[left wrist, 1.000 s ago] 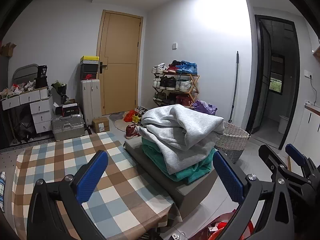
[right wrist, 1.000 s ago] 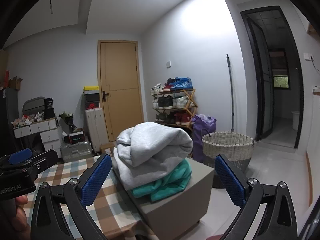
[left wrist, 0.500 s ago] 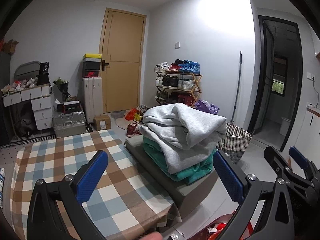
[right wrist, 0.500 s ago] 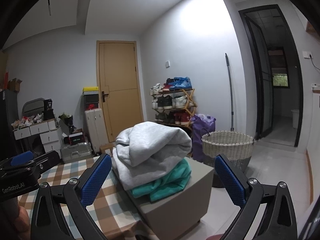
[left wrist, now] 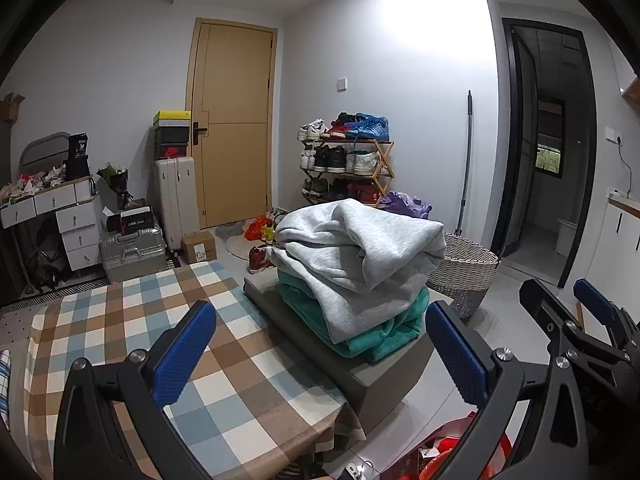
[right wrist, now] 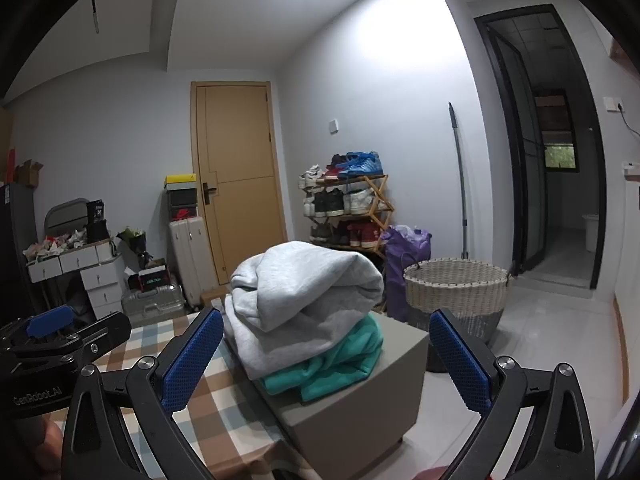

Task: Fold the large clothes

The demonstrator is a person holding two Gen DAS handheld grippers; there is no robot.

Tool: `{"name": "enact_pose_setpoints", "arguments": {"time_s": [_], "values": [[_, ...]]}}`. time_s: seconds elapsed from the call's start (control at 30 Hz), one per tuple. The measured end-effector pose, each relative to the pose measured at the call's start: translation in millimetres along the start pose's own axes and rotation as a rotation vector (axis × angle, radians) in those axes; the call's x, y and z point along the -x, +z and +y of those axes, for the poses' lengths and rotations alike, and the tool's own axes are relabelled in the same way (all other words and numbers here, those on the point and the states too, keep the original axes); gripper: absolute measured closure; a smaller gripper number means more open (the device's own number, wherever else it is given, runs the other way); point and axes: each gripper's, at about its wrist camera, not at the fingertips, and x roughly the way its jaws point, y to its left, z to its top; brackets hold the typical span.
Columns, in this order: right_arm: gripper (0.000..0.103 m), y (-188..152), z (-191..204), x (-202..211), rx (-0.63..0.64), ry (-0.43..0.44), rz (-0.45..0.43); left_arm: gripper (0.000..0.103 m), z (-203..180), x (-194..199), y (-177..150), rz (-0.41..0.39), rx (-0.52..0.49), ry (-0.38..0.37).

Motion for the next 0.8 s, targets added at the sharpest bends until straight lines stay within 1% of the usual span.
{"name": "enact_pose_setpoints", "arguments": {"time_s": [0.17, 0.3, 0.57, 0.8], "values": [[0.0, 0.9, -1.5, 2.2, -0.004, -0.002, -0.004, 0.001, 2.3, -0.2, 0.5, 0.013, 0.012, -0.011], [0.0, 3.4, -2.3, 2.0, -0.007, -0.002, -0.005, 0.001, 3.5, -1.9, 1.3, 0.028, 0.019, -0.036], [0.0, 5.9, -1.6, -1.2, -0.006, 0.008, 0.001, 0.001, 2.1, -1.6, 1.6, 0.023, 0.011, -0.029], [0.0, 4.1, 1.3, 1.3, -0.015, 0.008, 0.005, 0.001, 6.7, -2.1, 3.8, 0.032, 0.034, -0.048]]}}
